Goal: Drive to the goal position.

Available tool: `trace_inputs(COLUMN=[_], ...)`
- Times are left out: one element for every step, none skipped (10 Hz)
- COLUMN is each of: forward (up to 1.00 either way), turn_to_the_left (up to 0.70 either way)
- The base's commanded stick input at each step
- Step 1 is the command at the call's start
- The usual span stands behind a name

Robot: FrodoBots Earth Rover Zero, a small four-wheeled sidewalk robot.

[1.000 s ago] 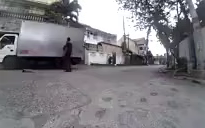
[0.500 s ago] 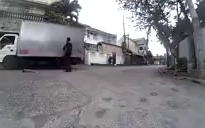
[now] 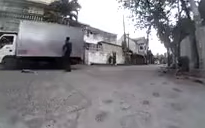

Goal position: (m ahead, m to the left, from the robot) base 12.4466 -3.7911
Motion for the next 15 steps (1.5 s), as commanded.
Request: trace_inputs(forward=[0.98,0.98,0.96,0.98,0.98,0.97,0.9,0.84,0.78,0.92,0.96,0.99,1.0,1.0,1.0], turn_to_the_left=[-0.39,-0.39,-0.38,-0.39,-0.39,-0.37,-0.26,-0.15,-0.04,0.0,0.0,0.0,0.0,0.0,0.0])
